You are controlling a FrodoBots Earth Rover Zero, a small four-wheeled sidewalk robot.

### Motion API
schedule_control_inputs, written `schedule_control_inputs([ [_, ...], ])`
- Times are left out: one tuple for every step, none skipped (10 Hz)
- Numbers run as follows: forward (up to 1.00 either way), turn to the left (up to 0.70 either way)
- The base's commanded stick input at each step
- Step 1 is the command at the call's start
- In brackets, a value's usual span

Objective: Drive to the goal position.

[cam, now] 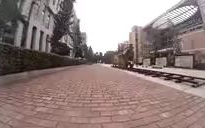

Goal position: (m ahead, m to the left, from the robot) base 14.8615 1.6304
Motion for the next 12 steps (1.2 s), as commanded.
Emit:
schedule_control_inputs([
  [0.45,0.00],
  [0.45,0.00],
  [0.45,0.00],
  [0.45,0.00],
  [0.45,0.00],
  [0.45,0.00],
  [0.45,0.00],
  [0.45,0.00],
  [0.45,0.00],
  [0.45,0.00],
  [0.45,0.00],
  [0.45,0.00],
])
